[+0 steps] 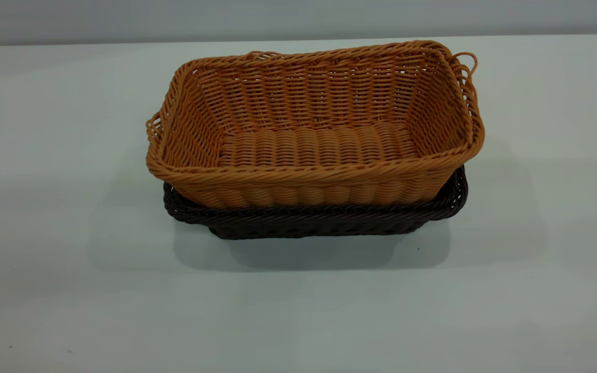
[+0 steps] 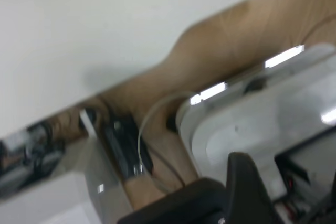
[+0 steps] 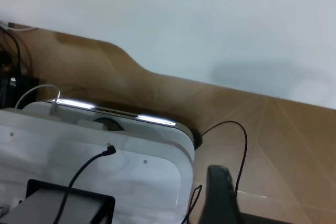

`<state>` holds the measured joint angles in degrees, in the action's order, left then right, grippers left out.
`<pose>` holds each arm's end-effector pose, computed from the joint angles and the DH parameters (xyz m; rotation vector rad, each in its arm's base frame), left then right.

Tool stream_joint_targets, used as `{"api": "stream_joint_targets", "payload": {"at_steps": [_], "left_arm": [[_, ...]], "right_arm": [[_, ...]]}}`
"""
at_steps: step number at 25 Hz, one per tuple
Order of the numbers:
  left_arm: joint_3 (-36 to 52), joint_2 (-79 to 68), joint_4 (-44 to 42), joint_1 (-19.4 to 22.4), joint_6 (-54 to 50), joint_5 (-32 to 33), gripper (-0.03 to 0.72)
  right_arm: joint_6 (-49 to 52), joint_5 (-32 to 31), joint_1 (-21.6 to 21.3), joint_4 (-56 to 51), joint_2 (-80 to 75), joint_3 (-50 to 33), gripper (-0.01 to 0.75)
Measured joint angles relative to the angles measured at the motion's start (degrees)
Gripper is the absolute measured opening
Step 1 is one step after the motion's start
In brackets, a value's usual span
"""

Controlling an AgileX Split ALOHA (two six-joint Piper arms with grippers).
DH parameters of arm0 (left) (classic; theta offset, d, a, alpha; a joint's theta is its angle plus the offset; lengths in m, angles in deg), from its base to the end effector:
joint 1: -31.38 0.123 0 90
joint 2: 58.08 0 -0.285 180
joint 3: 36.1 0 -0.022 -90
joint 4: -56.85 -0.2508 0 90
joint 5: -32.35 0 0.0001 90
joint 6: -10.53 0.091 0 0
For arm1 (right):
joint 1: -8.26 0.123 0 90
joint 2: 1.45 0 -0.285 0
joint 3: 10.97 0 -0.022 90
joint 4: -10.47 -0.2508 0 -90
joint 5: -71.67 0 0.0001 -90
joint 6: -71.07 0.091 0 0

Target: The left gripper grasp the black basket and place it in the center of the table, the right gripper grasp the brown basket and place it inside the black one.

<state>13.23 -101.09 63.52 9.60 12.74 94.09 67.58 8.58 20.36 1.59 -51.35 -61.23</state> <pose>0.0734 -0.0394 0.2478 0.5201 2.6533 -0.2594 0.0888 0.0318 0.2322 -0.3162 2.8342 0.2431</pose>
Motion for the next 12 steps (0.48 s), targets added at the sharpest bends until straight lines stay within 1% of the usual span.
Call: {"api": "stream_joint_targets", "payload": {"at_steps": [12], "left_arm": [[0.17, 20.85, 0.00, 0.00, -0.07, 1.25, 0.348]], "right_arm": [[0.00, 0.00, 0.00, -1.02, 0.00, 0.00, 0.356]]}}
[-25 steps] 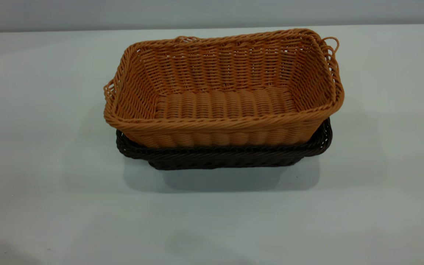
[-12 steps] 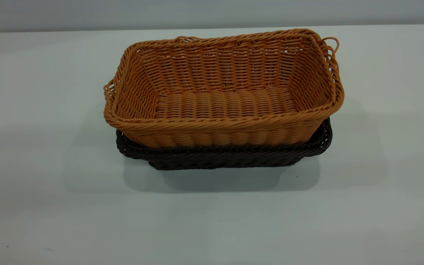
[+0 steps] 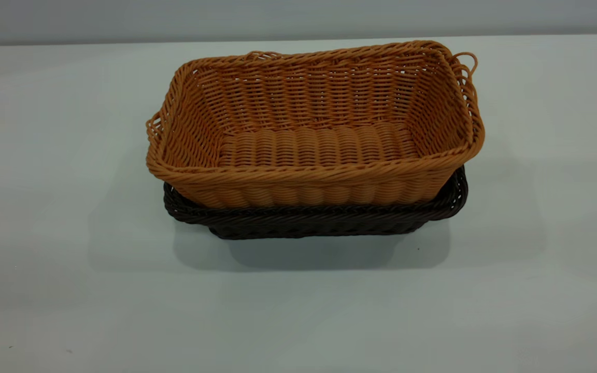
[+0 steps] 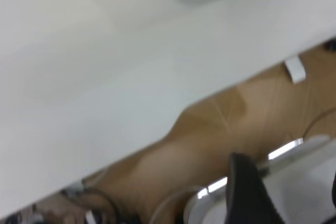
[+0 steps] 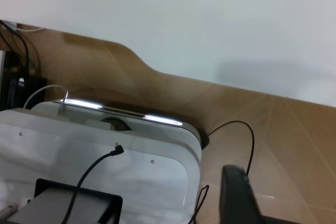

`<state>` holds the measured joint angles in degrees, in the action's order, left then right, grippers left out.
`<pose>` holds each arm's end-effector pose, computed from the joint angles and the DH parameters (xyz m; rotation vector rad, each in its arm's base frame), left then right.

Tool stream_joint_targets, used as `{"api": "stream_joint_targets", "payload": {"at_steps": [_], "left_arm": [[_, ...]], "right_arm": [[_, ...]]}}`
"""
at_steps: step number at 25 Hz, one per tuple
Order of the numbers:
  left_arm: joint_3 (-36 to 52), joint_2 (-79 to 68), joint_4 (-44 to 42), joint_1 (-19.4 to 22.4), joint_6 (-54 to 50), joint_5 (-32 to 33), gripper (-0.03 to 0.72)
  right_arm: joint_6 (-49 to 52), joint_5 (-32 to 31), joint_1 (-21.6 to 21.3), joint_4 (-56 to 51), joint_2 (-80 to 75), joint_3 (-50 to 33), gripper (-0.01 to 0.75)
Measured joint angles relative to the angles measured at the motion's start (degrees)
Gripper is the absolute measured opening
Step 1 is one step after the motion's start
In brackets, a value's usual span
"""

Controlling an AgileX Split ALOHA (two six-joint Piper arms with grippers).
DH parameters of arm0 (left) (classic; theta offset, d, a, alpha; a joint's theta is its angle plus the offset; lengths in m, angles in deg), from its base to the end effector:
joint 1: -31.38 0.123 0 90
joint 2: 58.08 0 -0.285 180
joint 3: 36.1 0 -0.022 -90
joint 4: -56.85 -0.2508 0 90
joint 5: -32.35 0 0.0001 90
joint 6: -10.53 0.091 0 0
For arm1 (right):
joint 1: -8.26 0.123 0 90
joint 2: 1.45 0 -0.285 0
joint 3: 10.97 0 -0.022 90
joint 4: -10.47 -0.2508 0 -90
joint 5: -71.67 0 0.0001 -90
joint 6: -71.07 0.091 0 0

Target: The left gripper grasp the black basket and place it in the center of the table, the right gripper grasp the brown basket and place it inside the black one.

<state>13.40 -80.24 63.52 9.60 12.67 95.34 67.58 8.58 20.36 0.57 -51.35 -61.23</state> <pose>0.0259 -0.0205 0.2668 0.4789 2.3151 -0.3152 0.0885 0.0333 0.2324 -0.3080 2.8344 0.2674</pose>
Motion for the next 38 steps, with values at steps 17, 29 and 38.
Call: {"api": "stream_joint_targets", "payload": {"at_steps": [17, 29, 38], "left_arm": [[0.00, 15.45, 0.06, 21.52, 0.00, 0.89, 0.348], [0.00, 15.49, 0.12, 24.61, -0.05, 0.89, 0.348], [0.00, 15.49, 0.18, 24.61, -0.05, 0.89, 0.348]], "right_arm": [[0.02, -1.13, -11.66, -1.57, 34.60, 0.00, 0.239], [0.02, -2.24, -11.68, -1.91, 42.97, 0.00, 0.239], [0.02, -2.24, -11.68, -1.91, 42.97, 0.00, 0.239]]}}
